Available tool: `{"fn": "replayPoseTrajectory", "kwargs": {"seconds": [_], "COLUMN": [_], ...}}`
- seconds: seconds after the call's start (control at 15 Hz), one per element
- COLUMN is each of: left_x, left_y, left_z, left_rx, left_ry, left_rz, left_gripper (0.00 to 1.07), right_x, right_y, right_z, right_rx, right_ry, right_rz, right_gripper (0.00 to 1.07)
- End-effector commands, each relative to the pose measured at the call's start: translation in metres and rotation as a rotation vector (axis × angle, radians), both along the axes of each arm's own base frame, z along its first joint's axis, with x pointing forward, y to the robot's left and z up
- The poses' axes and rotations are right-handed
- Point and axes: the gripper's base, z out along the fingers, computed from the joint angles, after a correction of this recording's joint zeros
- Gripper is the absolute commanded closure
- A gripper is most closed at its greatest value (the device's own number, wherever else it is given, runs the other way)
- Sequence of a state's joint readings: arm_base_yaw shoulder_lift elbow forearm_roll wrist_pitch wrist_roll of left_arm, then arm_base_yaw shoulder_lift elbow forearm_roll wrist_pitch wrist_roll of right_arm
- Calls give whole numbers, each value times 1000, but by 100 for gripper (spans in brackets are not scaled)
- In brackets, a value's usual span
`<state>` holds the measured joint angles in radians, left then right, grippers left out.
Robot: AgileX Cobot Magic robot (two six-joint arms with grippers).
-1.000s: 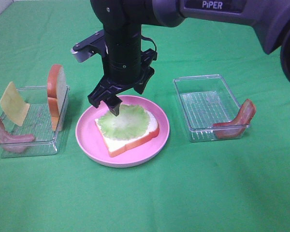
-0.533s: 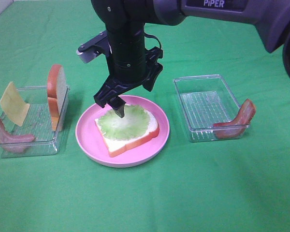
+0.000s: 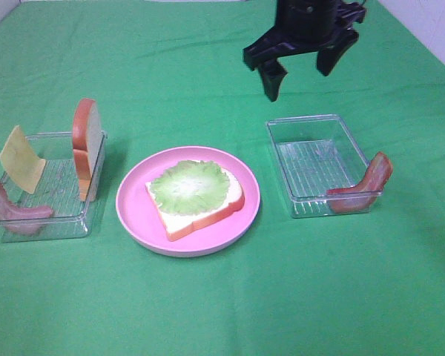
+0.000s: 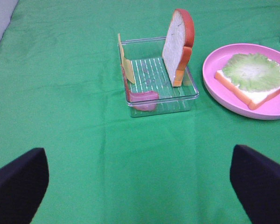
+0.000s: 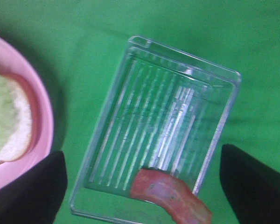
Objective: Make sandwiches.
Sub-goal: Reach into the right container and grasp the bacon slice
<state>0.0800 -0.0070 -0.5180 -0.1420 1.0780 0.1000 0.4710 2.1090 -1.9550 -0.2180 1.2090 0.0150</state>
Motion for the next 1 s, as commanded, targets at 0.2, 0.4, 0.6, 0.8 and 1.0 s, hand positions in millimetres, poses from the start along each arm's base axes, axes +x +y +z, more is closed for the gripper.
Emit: {"fn": "replayPoseTrajectory", "kwargs": {"seconds": [0.2, 0.4, 0.6, 0.8, 1.0], "left_x": [0, 0, 0, 0, 0], "left_y": [0, 0, 0, 0, 0], "left_z": [-1, -1, -1, -1, -1], "left_rx": [0, 0, 0, 0, 0], "left_ry": [4, 4, 4, 4, 4], "left_rz": [0, 0, 0, 0, 0], "left_gripper": [7, 7, 7, 7, 7], "right_x": [12, 17, 16, 10, -1], "right_y": [-76, -95, -104, -104, -106], "right_z": [5, 4, -5, -16, -10], "right_rx": [55, 71, 66, 79, 75], "right_ry": [130, 137, 172, 226, 234], "right_rz": [-226, -269, -280, -279, -280], "right_gripper": [21, 21, 21, 21, 23]}}
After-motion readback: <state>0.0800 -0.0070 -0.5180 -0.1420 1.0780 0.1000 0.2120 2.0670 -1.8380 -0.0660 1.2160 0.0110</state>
